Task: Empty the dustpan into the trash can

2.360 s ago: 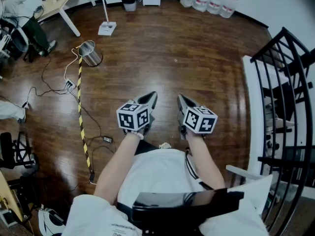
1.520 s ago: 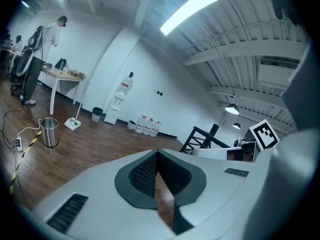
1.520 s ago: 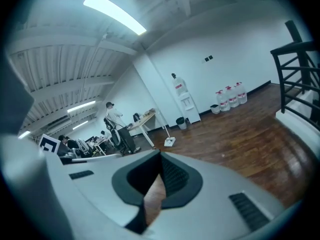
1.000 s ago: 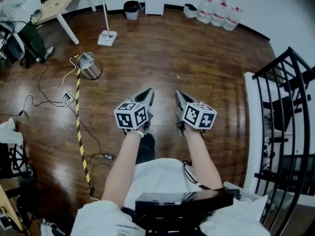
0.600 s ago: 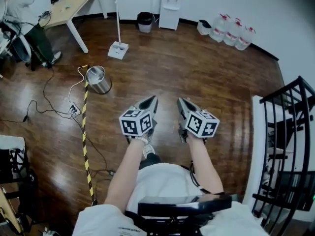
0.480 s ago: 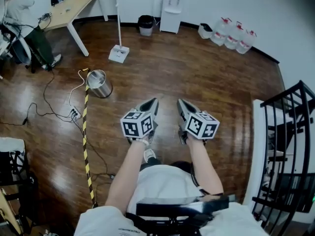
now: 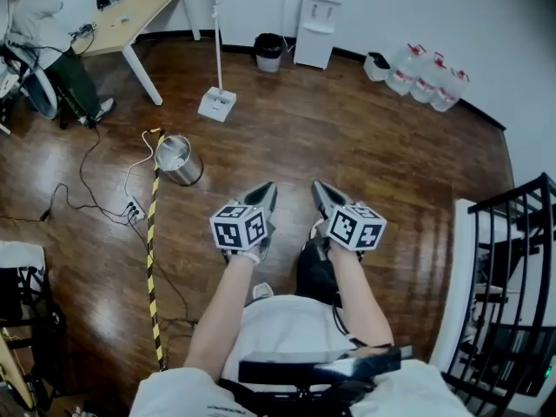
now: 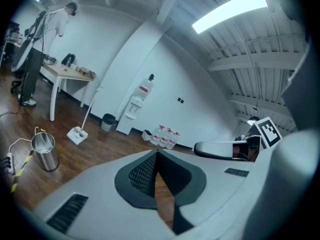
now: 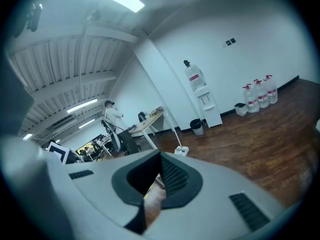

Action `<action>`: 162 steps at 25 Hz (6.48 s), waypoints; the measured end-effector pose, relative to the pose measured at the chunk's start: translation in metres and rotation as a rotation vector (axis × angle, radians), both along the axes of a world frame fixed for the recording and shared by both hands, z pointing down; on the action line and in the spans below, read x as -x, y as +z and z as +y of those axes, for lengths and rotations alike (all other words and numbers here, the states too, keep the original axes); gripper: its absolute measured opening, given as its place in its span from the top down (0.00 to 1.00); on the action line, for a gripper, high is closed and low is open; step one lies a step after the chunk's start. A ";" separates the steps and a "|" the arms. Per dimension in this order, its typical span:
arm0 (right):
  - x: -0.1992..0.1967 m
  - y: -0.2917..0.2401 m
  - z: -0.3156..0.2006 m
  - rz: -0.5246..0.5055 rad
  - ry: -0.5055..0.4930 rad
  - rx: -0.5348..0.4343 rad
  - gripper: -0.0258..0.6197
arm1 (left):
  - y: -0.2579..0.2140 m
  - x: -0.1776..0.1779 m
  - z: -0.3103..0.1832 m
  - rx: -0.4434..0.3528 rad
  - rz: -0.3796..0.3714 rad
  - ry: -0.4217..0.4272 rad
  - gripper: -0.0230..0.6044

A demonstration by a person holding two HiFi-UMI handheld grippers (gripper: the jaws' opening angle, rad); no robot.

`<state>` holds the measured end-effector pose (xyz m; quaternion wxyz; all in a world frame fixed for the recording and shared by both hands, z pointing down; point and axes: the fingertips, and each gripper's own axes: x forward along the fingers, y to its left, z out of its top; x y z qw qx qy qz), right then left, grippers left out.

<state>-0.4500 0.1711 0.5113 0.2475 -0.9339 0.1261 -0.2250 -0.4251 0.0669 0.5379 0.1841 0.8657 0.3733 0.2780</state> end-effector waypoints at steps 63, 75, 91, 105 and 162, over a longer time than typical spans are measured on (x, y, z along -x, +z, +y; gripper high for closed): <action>-0.765 0.008 0.004 -0.043 -0.655 -0.041 0.95 | -0.008 -0.712 0.038 -0.037 -0.036 -0.545 0.98; -0.878 0.042 -0.057 -0.100 -0.810 0.006 0.95 | 0.008 -0.814 0.003 -0.022 -0.088 -0.666 0.98; -1.051 0.095 -0.118 -0.008 -0.954 0.132 0.68 | 0.039 -0.960 -0.025 0.002 -0.130 -0.746 0.98; -1.154 0.173 -0.173 -0.041 -0.931 0.211 0.57 | 0.084 -1.035 -0.061 -0.002 -0.199 -0.846 0.98; -1.072 -0.018 -0.316 0.098 -1.082 0.283 0.74 | 0.078 -0.733 -0.152 0.062 -0.244 -1.248 0.98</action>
